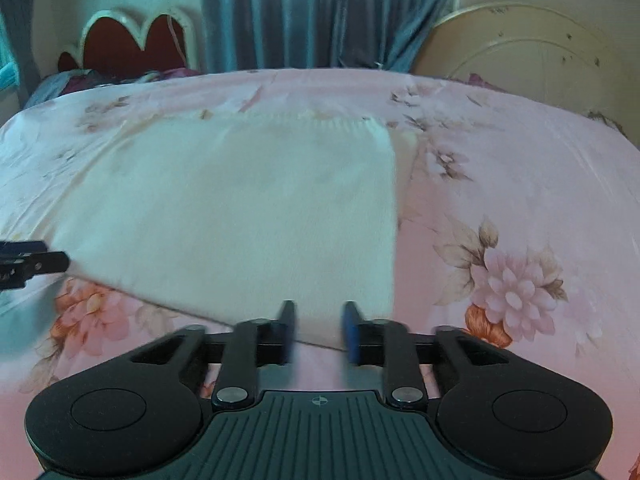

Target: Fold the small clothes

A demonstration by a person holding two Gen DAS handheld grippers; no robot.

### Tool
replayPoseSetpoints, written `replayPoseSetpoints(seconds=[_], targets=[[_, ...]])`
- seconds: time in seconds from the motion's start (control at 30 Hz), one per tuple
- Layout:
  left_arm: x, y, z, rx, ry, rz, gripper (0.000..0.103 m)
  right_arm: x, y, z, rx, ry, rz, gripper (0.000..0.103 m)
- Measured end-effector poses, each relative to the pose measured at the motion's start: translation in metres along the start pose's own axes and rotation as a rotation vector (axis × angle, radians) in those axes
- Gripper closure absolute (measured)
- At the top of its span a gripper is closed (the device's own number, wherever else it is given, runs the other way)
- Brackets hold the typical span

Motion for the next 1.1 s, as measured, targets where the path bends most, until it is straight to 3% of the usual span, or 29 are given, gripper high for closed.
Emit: replayPoseSetpoints(seconds=[0.17,0.27,0.37,0.73,0.8,0.83,0.9,0.93,1.0,1.1], targets=[[-0.001,0.000,0.003,0.009,0.000,-0.004,0.050,0.002,-0.005,0.003,0.004,0.007,0.000,0.091],[-0.001,0.000,0.001,0.008,0.005,0.001,0.050,0.011,-0.002,0.009,0.013,-0.048,-0.011,0.091],[-0.002,0.000,0.001,0.011,0.005,-0.004,0.050,0.003,-0.007,-0.007,0.000,0.010,-0.024,0.091],[-0.003,0.003,0.001,0.004,0.020,-0.008,0.048,-0.002,-0.006,-0.007,-0.005,-0.005,0.018,0.091],[-0.002,0.004,0.007,0.044,0.041,-0.008,0.048,-0.001,-0.006,-0.002,-0.004,0.009,0.014,0.091],[0.000,0.005,0.015,0.091,0.044,-0.018,0.045,0.002,-0.006,0.008,-0.014,-0.004,0.016,0.090],[0.001,0.008,0.040,0.154,-0.031,-0.016,0.017,0.006,-0.004,0.036,-0.002,-0.095,0.003,0.090],[-0.001,0.011,0.050,0.153,-0.062,0.020,0.017,0.005,-0.004,0.043,0.022,-0.108,-0.022,0.090],[-0.012,0.016,0.054,0.082,-0.029,0.130,0.037,-0.001,-0.005,0.049,0.065,-0.096,-0.080,0.090],[-0.026,0.025,0.046,0.032,0.028,0.292,0.056,-0.006,0.003,0.054,0.102,-0.086,-0.100,0.089]])
Point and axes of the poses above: each gripper's, at about its wrist camera, not at the fingertips, and z roughly against the way its jaws point, y to its left, x to its top, the point moved 7 cm from there along -z, roughly the way its jaws point, and after that the axes turned 4 degrees about x, right-handed, at the moved point
